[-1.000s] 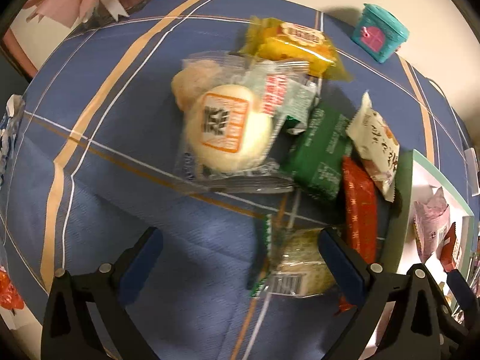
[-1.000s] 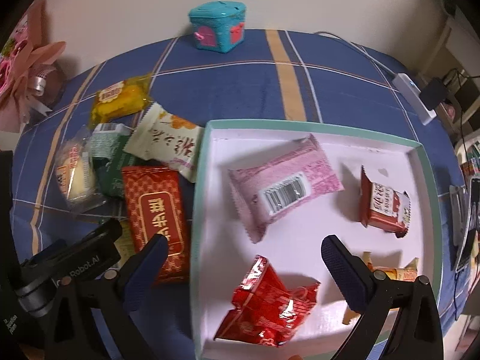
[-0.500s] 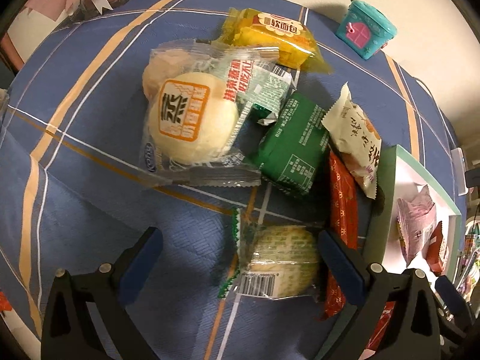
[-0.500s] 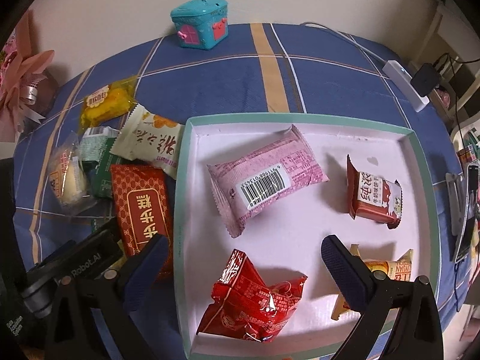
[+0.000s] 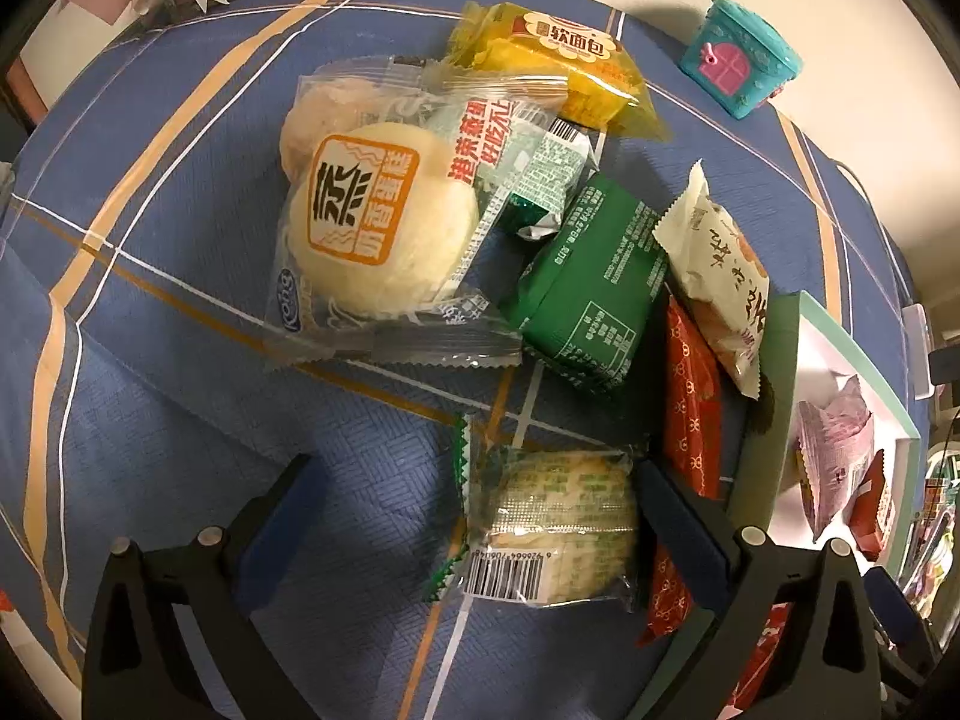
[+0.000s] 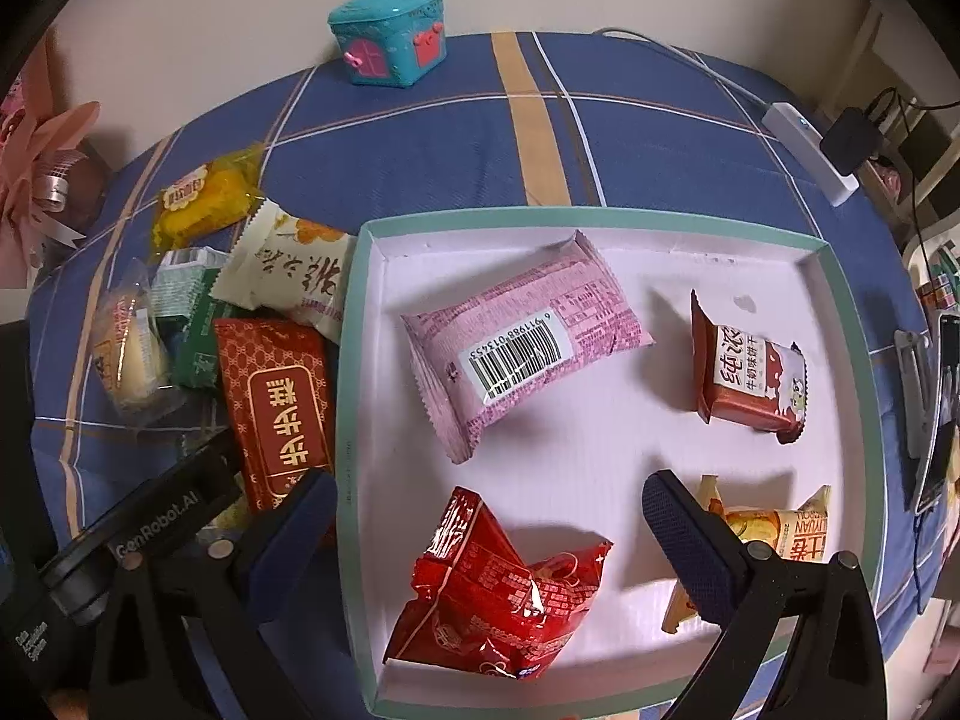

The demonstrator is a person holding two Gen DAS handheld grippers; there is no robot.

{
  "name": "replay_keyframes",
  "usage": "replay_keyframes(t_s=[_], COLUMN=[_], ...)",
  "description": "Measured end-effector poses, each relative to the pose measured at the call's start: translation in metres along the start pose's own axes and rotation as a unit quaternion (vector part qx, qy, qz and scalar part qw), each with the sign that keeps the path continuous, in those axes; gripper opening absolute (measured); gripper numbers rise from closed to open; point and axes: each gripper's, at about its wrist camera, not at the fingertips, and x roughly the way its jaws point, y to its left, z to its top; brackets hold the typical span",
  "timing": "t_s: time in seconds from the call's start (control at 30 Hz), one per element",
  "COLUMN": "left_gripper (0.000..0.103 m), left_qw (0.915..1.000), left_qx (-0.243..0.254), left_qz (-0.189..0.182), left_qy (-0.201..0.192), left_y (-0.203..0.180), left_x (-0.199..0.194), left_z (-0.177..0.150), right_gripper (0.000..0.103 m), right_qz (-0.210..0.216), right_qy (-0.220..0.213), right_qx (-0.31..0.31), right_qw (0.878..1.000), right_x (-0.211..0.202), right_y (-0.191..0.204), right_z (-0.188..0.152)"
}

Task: Organize snacks
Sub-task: 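Move left tool to green-edged round biscuit while right tool approaches red cake pack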

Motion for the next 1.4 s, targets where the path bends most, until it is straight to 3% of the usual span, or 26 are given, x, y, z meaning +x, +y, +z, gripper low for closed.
replay_keyframes(t_s=[0.47, 0.73, 1.13, 1.4], left_gripper=[0.103, 0.103, 0.103, 0.103], left_qw=[0.9993, 0.9946, 0.9913, 0.987], left_qx=[-0.008, -0.037, -0.094, -0.134], left_qz=[0.019, 0.094, 0.092, 0.089], left_qy=[0.03, 0.022, 0.005, -0.005], left_y=[0.042, 0.095, 0.153, 0.184], left_x=[0.0, -0.004, -0.028, -0.042], left_z=[0.007, 0.016, 0.022, 0.024], right_gripper=[0.103, 0.103, 0.103, 0.103], right_qz=[0.003, 0.014, 0.079, 0.1], right_qy=[0.007, -0.006, -0.047, -0.044], right_qx=[0.002, -0.021, -0.08, -0.125], right_qw=[1.0, 1.0, 0.993, 0.986], right_x=[0.006, 0.002, -0.006, 0.001], right_y=[0.002, 0.026, 0.079, 0.099], right_z=[0.0, -0.002, 0.002, 0.0])
